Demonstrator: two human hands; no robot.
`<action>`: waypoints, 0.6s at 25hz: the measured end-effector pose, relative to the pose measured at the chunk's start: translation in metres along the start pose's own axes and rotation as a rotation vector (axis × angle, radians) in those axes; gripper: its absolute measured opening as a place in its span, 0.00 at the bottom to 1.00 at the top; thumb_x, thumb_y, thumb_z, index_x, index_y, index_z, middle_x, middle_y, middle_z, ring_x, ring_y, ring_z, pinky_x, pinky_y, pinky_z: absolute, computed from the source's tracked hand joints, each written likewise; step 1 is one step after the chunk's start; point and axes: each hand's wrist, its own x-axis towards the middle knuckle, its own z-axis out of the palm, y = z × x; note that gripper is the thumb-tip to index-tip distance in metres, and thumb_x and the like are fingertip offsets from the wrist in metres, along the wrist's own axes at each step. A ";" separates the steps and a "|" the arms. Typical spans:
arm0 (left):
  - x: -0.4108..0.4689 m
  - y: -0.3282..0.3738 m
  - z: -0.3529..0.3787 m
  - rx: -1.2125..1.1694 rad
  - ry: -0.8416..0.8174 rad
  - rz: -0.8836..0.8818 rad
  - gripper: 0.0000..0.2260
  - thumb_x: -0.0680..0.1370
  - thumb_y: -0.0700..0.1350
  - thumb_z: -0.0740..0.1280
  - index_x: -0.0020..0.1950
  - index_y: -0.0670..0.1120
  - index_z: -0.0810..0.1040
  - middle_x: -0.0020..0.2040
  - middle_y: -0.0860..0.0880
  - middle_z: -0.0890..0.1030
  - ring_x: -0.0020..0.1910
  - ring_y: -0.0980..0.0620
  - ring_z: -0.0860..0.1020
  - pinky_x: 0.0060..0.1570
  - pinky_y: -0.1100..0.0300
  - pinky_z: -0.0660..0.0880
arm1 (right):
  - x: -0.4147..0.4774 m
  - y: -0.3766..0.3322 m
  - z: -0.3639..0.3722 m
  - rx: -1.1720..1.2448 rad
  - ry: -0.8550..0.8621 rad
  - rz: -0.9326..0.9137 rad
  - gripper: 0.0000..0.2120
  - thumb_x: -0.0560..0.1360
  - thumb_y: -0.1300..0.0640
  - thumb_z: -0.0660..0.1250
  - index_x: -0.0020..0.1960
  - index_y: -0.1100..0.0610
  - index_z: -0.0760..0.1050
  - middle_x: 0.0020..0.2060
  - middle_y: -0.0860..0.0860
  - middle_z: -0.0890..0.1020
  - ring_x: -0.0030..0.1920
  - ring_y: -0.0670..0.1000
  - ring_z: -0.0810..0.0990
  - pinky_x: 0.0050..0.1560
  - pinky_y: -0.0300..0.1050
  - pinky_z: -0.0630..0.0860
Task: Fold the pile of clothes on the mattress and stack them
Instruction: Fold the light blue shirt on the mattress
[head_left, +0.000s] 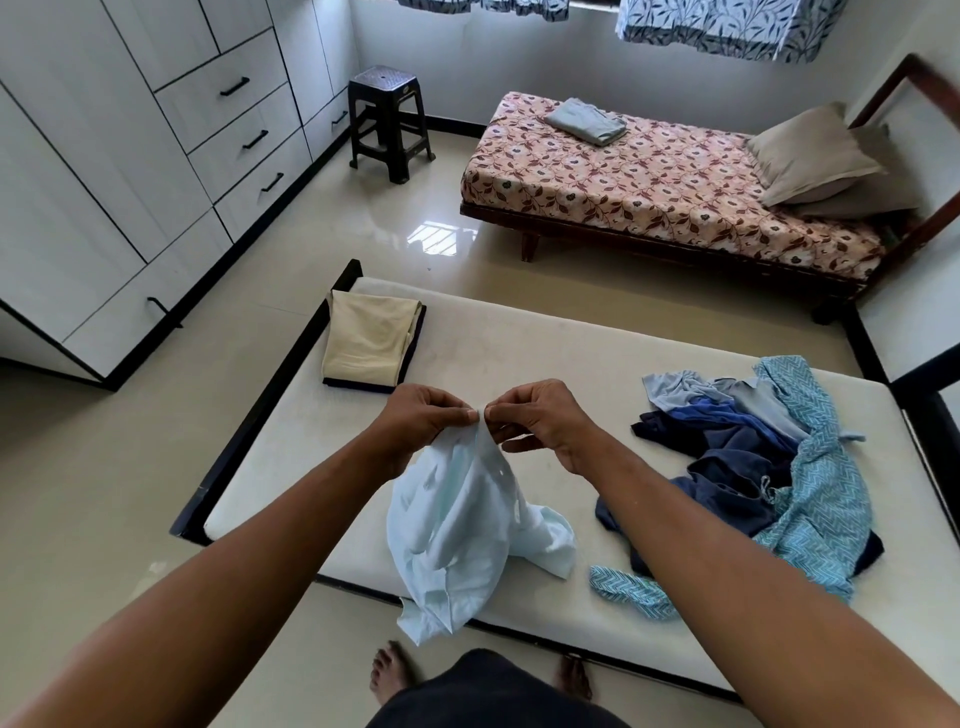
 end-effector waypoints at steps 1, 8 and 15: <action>-0.001 -0.002 0.004 -0.014 0.015 -0.009 0.05 0.74 0.39 0.77 0.47 0.37 0.87 0.45 0.38 0.87 0.41 0.47 0.84 0.39 0.59 0.81 | -0.001 -0.004 -0.001 -0.097 0.006 -0.034 0.06 0.73 0.61 0.78 0.46 0.64 0.85 0.39 0.58 0.88 0.40 0.55 0.88 0.42 0.47 0.85; -0.006 0.000 0.024 -0.356 0.084 -0.136 0.05 0.79 0.36 0.72 0.51 0.34 0.85 0.46 0.36 0.86 0.43 0.44 0.85 0.47 0.52 0.84 | -0.013 -0.030 0.031 -1.312 0.283 -0.654 0.07 0.74 0.53 0.69 0.45 0.57 0.81 0.41 0.55 0.86 0.42 0.60 0.84 0.38 0.45 0.72; 0.000 0.004 0.014 -0.077 0.110 0.066 0.06 0.81 0.37 0.69 0.45 0.40 0.84 0.42 0.41 0.84 0.40 0.49 0.80 0.40 0.62 0.78 | -0.008 -0.022 0.019 0.234 0.072 0.108 0.05 0.73 0.61 0.75 0.46 0.63 0.84 0.41 0.56 0.88 0.38 0.52 0.87 0.41 0.45 0.83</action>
